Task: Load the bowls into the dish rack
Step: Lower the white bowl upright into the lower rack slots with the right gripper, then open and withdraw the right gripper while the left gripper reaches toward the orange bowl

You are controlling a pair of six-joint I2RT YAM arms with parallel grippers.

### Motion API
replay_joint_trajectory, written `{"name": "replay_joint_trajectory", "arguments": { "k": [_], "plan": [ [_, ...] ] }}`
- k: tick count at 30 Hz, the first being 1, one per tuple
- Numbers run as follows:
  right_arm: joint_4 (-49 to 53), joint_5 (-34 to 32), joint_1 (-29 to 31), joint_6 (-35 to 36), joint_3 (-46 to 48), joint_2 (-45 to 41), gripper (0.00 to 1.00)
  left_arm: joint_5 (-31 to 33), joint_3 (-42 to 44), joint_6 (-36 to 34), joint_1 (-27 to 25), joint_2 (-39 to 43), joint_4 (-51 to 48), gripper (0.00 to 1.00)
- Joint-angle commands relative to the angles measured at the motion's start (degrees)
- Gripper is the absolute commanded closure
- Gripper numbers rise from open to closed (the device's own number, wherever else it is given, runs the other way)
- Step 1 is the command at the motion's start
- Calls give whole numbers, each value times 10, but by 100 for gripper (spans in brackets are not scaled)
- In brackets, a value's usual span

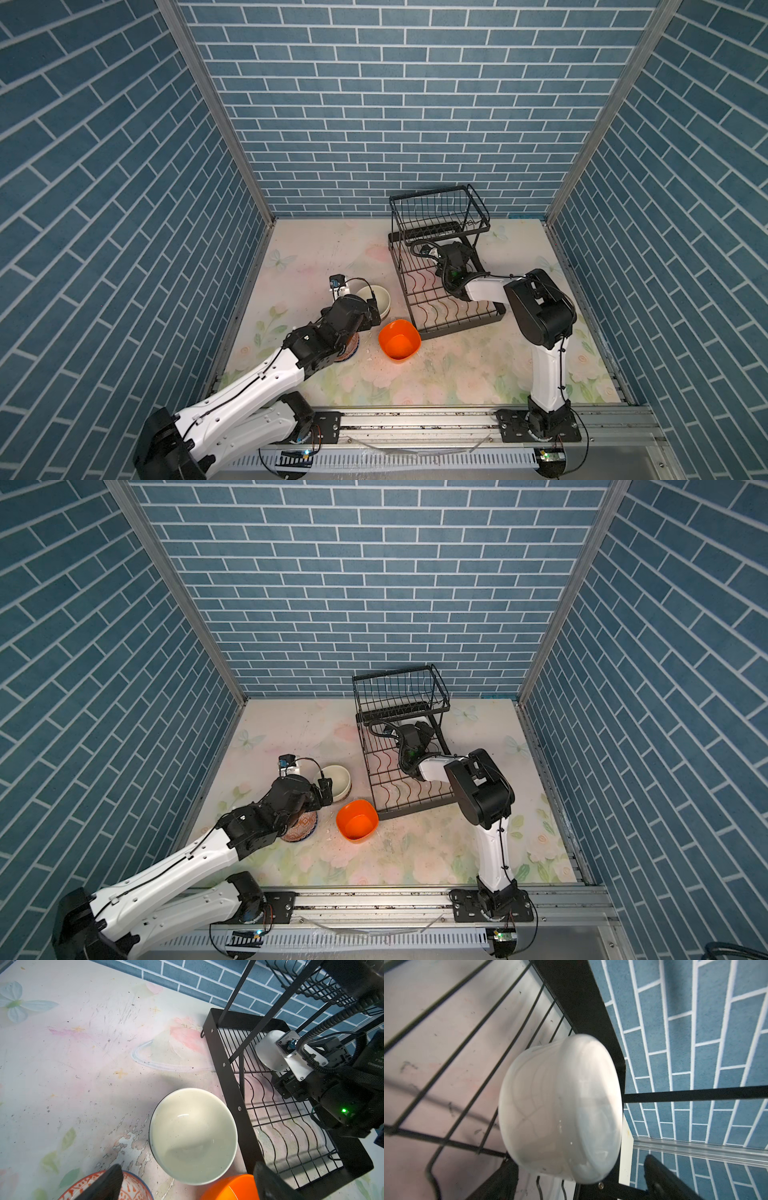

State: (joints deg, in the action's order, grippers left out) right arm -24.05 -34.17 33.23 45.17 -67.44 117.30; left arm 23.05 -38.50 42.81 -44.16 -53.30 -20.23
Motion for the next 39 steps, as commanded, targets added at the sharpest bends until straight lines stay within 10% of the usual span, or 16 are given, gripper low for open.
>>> {"name": "replay_joint_trajectory", "arguments": {
  "k": [1,39],
  "plan": [
    [13,12,-3,-50,17,-33,5,3,-4,-5,3,-2,-3,0],
    [126,94,43,-292,187,-232,8,-8,-80,16,3,-62,-125,0]
  ]
}}
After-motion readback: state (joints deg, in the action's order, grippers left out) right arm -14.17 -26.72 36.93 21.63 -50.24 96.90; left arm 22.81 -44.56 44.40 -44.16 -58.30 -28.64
